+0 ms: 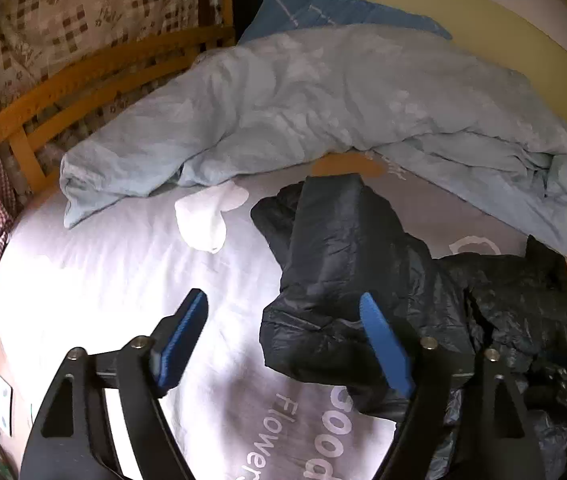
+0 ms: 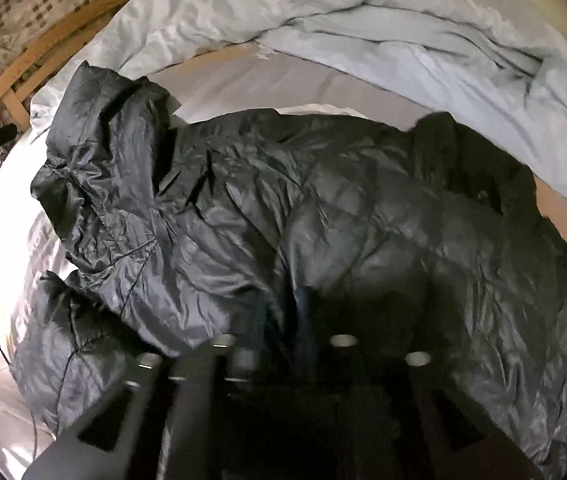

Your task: Fold large clothes

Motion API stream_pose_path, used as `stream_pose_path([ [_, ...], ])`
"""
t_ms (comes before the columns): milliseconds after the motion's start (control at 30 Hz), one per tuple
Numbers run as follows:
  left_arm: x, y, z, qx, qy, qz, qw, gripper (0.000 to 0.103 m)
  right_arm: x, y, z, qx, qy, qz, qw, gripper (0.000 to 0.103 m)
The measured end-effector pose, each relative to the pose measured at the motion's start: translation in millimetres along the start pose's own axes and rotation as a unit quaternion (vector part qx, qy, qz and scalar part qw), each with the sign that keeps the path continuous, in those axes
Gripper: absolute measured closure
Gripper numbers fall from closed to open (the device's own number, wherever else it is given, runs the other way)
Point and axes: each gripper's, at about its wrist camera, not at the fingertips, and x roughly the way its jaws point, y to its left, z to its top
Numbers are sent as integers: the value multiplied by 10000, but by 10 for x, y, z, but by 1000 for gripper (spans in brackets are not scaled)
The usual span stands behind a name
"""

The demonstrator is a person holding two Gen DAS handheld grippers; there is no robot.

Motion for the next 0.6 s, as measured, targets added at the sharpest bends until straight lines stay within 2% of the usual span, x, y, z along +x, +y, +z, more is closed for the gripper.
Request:
stream_pose_path([
  [33,32,27,-2,-76,80,-13,9999,20,-60,-12,-19,47,-73,13,10000,44],
  [67,64,54,-7,-153,177,-34,9997,15,-164,-20,-57,69,-222,4,9997,40],
  [167,161,125,-52,-372,441,-300,9979,12,-429,-51,-174,-6,-517,-193,9985,36],
  [233,240,137,-87,-399,596,-408,9966,12,-603,-116,-278,-12,-776,-296,9965,24],
  [300,321,134,-116,-389,696,-441,9958,11,-794,-201,-414,24,-1005,-400,9941,19],
  [367,407,144,-131,-437,726,-445,9954,11,-976,-330,-580,105,-1171,-490,9919,19],
  [467,431,127,-86,-518,330,-394,9973,11,-1234,-602,-836,415,-1213,-556,9902,19],
  [533,511,81,-45,-391,246,-515,9976,11,-1340,-728,-932,592,-1181,-679,9889,19],
  [600,623,53,-32,-321,306,-548,9975,11,-1510,-847,-1042,712,-1505,-808,9827,19],
])
